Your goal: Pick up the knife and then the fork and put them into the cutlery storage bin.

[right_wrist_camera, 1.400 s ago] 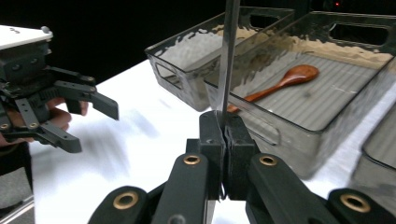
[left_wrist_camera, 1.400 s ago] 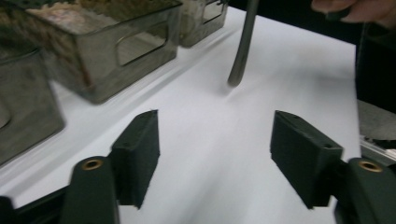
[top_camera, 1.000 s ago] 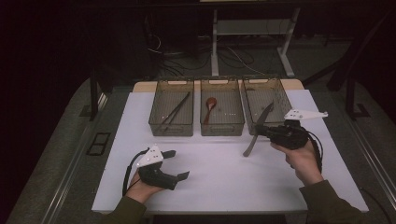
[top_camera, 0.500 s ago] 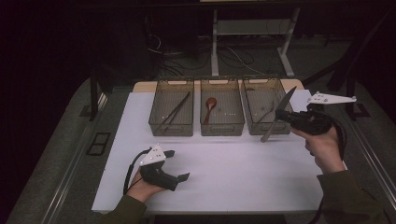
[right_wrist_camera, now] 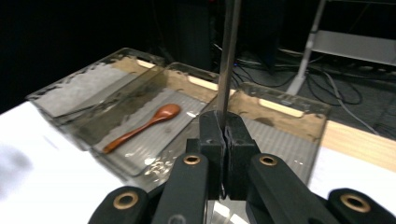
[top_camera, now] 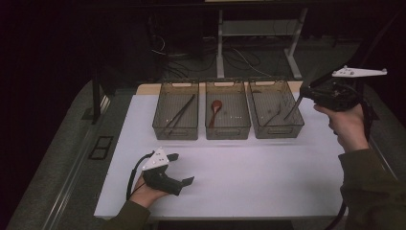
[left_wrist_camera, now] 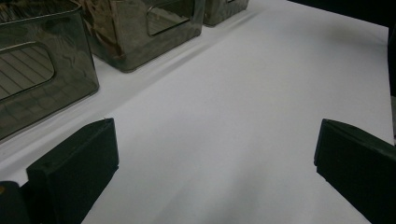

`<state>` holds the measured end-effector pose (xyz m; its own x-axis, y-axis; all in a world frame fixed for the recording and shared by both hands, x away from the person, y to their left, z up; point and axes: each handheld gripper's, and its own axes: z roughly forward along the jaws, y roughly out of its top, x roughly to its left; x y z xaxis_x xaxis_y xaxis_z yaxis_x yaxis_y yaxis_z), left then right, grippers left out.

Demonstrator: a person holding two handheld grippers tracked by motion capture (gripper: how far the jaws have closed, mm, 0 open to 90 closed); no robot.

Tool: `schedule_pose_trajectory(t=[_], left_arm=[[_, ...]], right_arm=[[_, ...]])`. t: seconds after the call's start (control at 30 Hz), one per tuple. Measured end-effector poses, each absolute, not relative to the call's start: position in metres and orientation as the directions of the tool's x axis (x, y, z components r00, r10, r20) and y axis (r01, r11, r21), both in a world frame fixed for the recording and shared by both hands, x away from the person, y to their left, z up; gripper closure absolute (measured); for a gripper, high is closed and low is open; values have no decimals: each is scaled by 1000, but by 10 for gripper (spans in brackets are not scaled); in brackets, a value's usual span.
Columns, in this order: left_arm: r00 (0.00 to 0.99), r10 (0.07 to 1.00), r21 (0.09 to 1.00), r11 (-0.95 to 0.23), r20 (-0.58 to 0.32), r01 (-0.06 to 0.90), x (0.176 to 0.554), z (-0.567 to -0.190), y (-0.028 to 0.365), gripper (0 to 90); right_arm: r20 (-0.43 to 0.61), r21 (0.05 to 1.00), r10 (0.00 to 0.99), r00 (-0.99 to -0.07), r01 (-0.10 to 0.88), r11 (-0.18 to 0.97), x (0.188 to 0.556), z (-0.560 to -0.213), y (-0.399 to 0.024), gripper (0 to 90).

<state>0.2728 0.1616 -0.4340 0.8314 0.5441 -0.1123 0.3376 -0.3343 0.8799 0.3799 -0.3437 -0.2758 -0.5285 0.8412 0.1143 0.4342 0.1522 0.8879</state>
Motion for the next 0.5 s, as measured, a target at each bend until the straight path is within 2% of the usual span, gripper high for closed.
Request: schedule_pose_trajectory(t=[0.2,0.4,0.5], left_arm=[[829,547,880,-330,-117,342,272,-434,162,0],[829,548,882,-331,-110,335,272,-433,163,0],[829,548,883,-330,-109,335,272,-433,163,0]], right_arm=[[86,871,869,-487,460,172,401,-278,-348,871],[53,823,890,-453,525,218,418,-295,-349,870],[71,804,895,-441,556,210,424,-305,-354,871]])
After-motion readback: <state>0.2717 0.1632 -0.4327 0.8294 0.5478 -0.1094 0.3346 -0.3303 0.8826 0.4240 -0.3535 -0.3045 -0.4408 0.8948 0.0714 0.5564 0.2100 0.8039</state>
